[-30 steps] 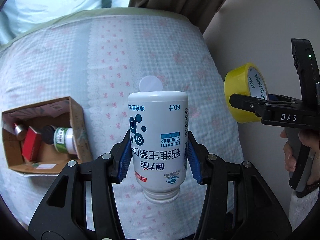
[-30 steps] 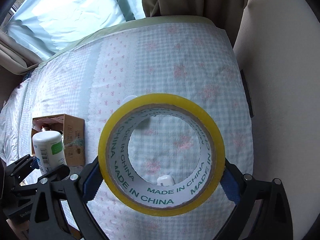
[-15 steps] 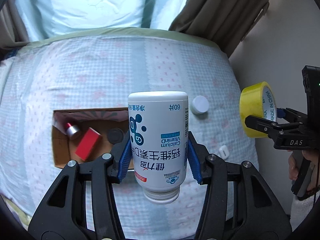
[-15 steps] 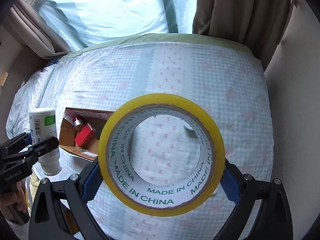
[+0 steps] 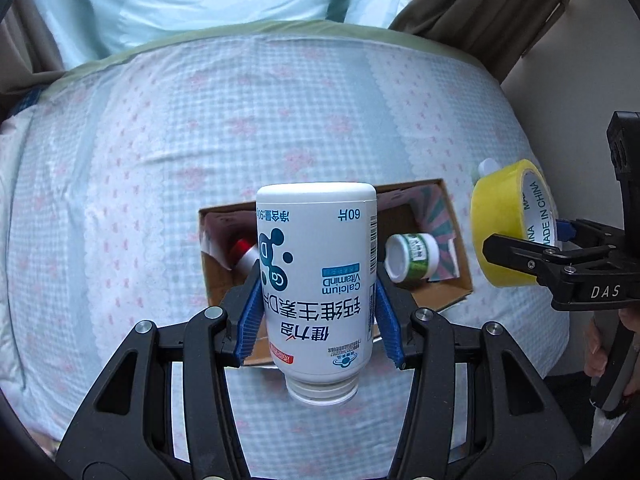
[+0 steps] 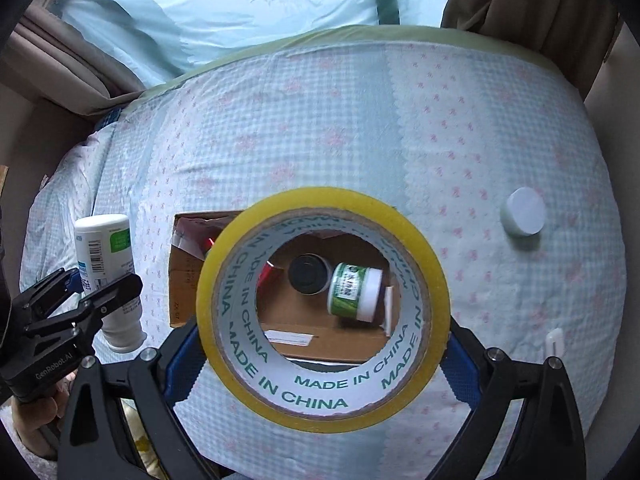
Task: Organize rigid objects
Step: 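Carry the bottle and tape roll over the cardboard box with both tools, then open both tools to drop the bottle and tape into the box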
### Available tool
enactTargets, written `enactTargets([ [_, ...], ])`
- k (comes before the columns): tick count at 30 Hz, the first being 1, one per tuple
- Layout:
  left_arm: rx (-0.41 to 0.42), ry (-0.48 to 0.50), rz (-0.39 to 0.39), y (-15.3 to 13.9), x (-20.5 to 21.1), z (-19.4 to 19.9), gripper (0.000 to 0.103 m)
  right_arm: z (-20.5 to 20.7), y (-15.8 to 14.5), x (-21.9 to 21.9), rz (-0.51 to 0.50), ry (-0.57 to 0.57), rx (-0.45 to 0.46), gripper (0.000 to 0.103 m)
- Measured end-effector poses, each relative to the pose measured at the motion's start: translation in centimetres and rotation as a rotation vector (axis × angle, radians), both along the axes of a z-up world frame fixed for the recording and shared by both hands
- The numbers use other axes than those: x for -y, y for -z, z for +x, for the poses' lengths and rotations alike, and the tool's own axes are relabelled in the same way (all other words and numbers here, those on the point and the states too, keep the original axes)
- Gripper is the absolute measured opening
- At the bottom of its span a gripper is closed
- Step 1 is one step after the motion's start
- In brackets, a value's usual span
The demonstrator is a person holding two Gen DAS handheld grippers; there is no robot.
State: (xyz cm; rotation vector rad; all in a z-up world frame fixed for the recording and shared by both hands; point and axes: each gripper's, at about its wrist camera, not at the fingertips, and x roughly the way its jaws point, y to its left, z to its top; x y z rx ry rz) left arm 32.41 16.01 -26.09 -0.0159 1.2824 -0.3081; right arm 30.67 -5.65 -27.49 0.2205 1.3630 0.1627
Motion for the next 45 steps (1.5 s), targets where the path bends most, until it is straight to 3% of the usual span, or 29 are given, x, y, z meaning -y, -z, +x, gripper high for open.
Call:
enactTargets([
  [4, -0.046, 0.018, 0.009, 4.5, -1.9, 0.9, 0.046, 0.5, 3.7, -2.9, -0.031, 0.046, -0.018, 0.098],
  [8, -0.065, 0.051, 0.008, 8.6, -1.9, 1.5, 0.046, 0.6, 6.8, -3.9, 0.005, 0.106, 0.008, 0.098],
  [16, -0.098, 0.074, 0.006, 12.8, -1.4, 1.0, 0.046, -0.4, 10.4, -4.1, 0.050, 0.178, 0.047, 0.098],
  [22, -0.084, 0.099, 0.009, 13.0, -1.0, 0.6, 0.050, -0.5, 11.1, -4.7, 0.073, 0.200, 0.086, 0.099],
  [23, -0.082, 0.096, -0.009, 12.7, -1.1, 0.5, 0.058, -0.5, 11.1, -4.9, 0.067, 0.200, 0.095, 0.101],
  [24, -0.078, 0.091, -0.017, 12.5, -1.2, 0.4, 0.096, -0.6, 10.8, -4.9, 0.056, 0.197, 0.121, 0.103],
  [25, -0.064, 0.085, -0.018, 12.2, -1.4, 0.2, 0.103, -0.7, 10.5, -4.9, 0.045, 0.194, 0.155, 0.103],
  [29, -0.052, 0.088, -0.030, 11.9, -1.8, -0.4, 0.103, -1.0, 9.3, -4.8, 0.048, 0.167, 0.206, 0.103],
  [45, -0.052, 0.074, -0.016, 10.2, -2.2, -1.5, 0.103, -3.2, 8.2, -4.9, -0.031, 0.110, 0.157, 0.103],
])
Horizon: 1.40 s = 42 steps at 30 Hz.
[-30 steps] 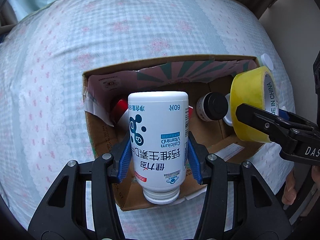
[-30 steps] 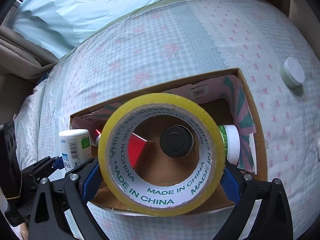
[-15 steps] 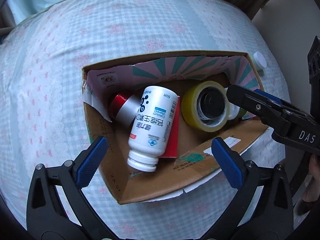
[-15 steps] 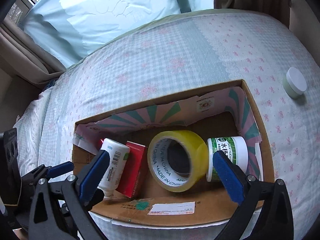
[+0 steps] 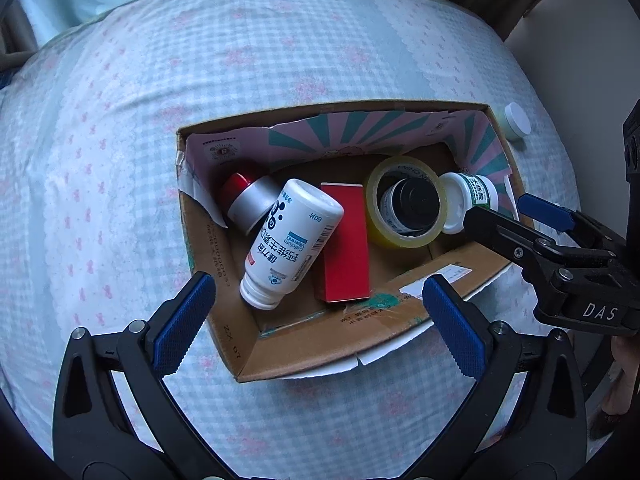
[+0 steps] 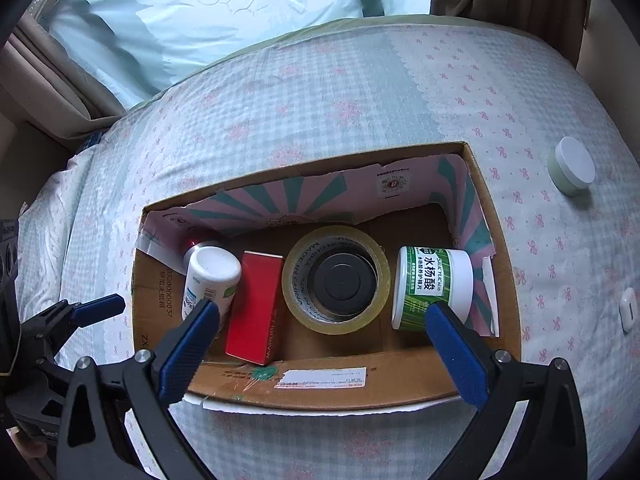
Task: Organize rigid objects
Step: 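Open both tools to drop the bottle and tape into the box, then grasp the white-lidded jar with the left tool while the right tool grasps the earbud case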
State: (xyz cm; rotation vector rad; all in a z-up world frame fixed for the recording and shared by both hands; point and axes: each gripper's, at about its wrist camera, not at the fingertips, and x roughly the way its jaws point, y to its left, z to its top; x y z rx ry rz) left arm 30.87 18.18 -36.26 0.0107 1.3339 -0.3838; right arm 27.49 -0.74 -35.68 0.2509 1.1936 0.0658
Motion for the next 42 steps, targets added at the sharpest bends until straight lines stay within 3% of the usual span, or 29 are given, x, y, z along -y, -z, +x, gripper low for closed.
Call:
enactTargets([
  [8, 0.041, -0.004, 0.027, -3.1, 0.0, -0.9, 0.103, -0.8, -3.0, -0.2, -0.021, -0.032, 0.003, 0.103],
  [14, 0.144, -0.008, 0.082, -7.4, -0.3, -2.6, 0.103, -2.4, -7.5, 0.2, -0.078, -0.007, 0.024, 0.103],
  [18, 0.163, -0.010, 0.084, -9.8, 0.3, -3.1, 0.103, -3.6, -10.7, 1.5, -0.095, 0.014, 0.047, 0.103],
  [28, 0.248, 0.073, 0.089, -14.8, 7.6, -2.6, 0.103, -6.7, -15.8, 8.4, -0.152, 0.131, 0.077, 0.103],
  [35, 0.279, 0.182, 0.091, -15.6, 16.6, -0.7, 0.103, -9.7, -14.7, 16.5, -0.179, 0.323, 0.043, 0.103],
  [42, 0.239, 0.334, 0.101, -11.2, 27.7, 2.7, 0.103, -11.7, -9.1, 24.6, -0.168, 0.540, -0.043, 0.103],
])
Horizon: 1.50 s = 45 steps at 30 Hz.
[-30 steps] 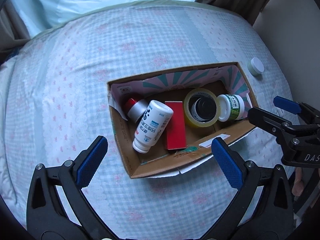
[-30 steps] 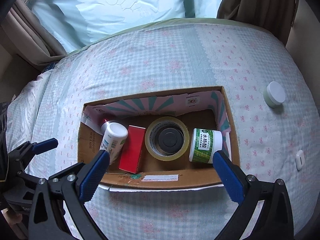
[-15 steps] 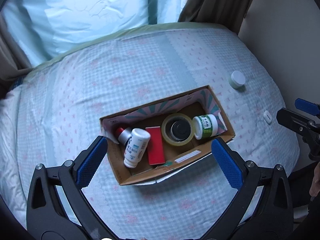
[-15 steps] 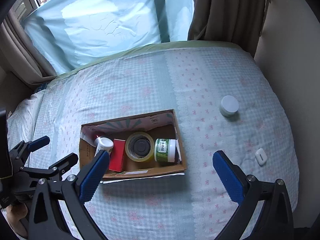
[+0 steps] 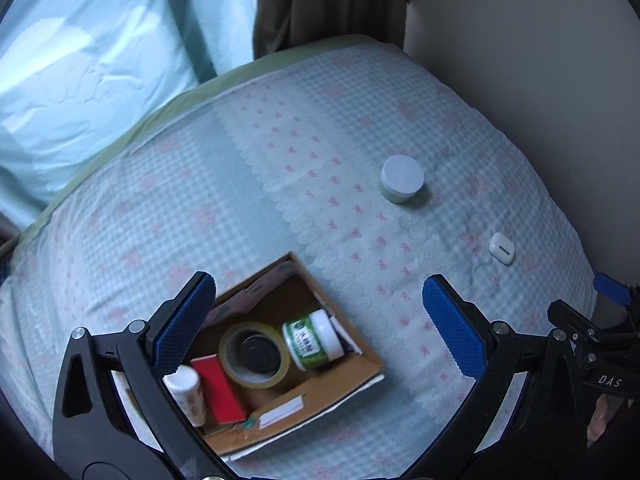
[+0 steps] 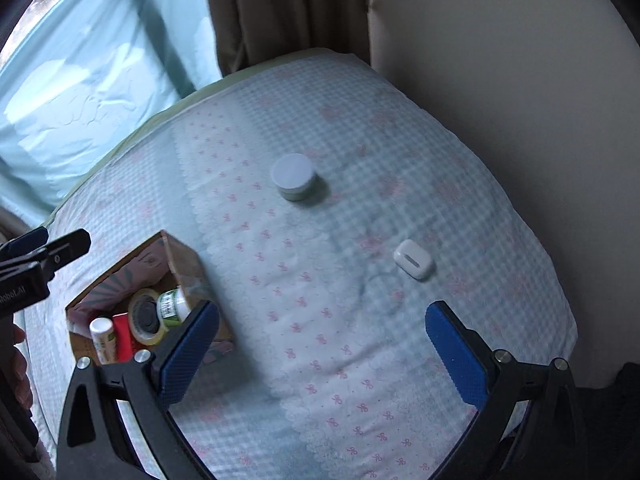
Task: Organize rigid objects
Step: 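Grasp the white-lidded jar with the left tool while the right tool grasps the earbud case, then carry the white jar and earbud case toward the cardboard box with both tools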
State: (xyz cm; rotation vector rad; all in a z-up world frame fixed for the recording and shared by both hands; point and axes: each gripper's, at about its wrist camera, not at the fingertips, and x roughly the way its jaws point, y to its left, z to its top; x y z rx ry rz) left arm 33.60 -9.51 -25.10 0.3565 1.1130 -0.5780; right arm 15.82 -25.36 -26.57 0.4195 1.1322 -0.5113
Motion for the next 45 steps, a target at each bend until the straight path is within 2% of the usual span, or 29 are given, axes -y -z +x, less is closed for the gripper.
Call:
enactTargets([
  [7, -0.098, 0.092, 0.085, 8.2, 9.8, 3.9, 0.103, -1.1, 7.4, 6.4, 0.071, 0.243, -0.060, 0.103],
  [10, -0.120, 0.133, 0.120, 12.1, 13.3, 5.2, 0.103, -1.1, 10.2, 8.2, 0.068, 0.331, -0.022, 0.103],
  [14, -0.092, 0.191, 0.158, 16.8, 17.1, 6.2, 0.103, -0.4, 13.5, 9.3, -0.003, 0.412, 0.002, 0.102],
  [18, -0.060, 0.225, 0.177, 20.2, 19.7, 7.1, 0.103, 0.6, 16.0, 9.7, -0.048, 0.464, 0.021, 0.098],
  [20, -0.048, 0.231, 0.182, 21.2, 20.4, 7.5, 0.103, 1.0, 17.1, 10.0, -0.053, 0.497, 0.026, 0.097],
  [23, -0.041, 0.233, 0.167, 22.0, 21.1, 8.1, 0.103, 1.6, 18.5, 10.6, -0.049, 0.533, 0.027, 0.084],
  [26, -0.034, 0.244, 0.161, 22.9, 21.7, 8.8, 0.101, 2.1, 19.7, 11.1, -0.035, 0.569, 0.022, 0.077],
  [30, -0.026, 0.265, 0.142, 23.6, 22.2, 9.0, 0.096, 2.1, 19.8, 11.1, -0.070, 0.606, 0.039, 0.075],
  [35, -0.011, 0.262, 0.085, 24.1, 22.3, 8.8, 0.095, 2.1, 20.3, 10.9, -0.120, 0.610, 0.024, 0.071],
  [38, -0.002, 0.273, 0.038, 24.0, 22.2, 9.0, 0.081, 2.3, 20.6, 10.9, -0.156, 0.591, 0.022, 0.067],
  [39, 0.001, 0.288, 0.026, 23.8, 22.3, 8.8, 0.070, 2.1, 20.6, 10.9, -0.162, 0.588, 0.025, 0.062],
  [41, 0.026, 0.305, 0.033, 23.6, 22.6, 8.5, 0.067, 2.0, 20.6, 11.1, -0.170, 0.583, 0.033, 0.057],
  [45, 0.016, 0.285, 0.021, 23.6, 22.5, 8.8, 0.067, 2.1, 20.7, 11.2, -0.174, 0.573, 0.031, 0.056],
])
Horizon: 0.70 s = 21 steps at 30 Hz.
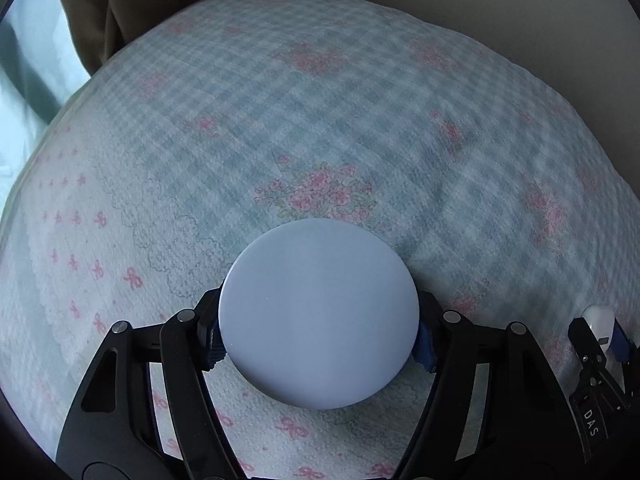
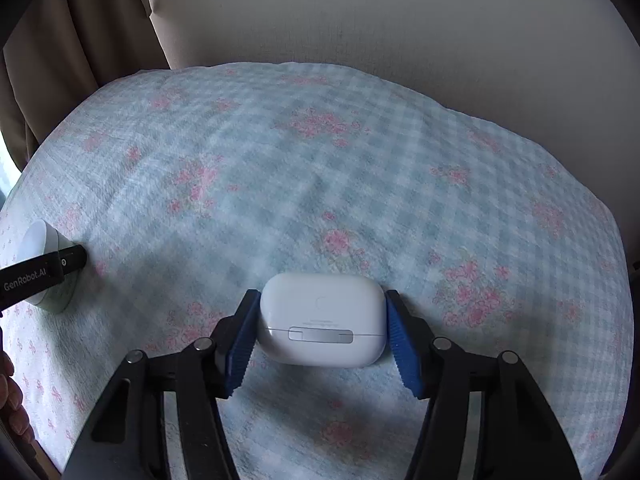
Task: Organize rigid objects
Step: 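Carry the white jar and earbud case toward the cardboard box with both tools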
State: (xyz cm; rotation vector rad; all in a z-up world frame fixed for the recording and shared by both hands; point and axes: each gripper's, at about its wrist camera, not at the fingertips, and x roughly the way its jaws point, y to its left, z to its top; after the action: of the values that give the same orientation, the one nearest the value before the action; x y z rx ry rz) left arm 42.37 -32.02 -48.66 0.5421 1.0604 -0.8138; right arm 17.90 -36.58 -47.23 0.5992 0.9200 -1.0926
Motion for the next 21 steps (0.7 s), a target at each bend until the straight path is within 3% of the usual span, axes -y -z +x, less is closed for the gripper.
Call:
enactTargets([
  [12, 0.024, -0.018, -0.008, -3.0, -0.5, -2.3, 0.067, -1.3, -1.4, -0.3, 0.026, -0.012, 0.035, 0.056],
  [21, 0.038, -0.049, -0.056, -9.8, -2.6, -4.9, 0.067, -3.0, -6.6, -0.6, -0.013, -0.045, 0.066, 0.056],
])
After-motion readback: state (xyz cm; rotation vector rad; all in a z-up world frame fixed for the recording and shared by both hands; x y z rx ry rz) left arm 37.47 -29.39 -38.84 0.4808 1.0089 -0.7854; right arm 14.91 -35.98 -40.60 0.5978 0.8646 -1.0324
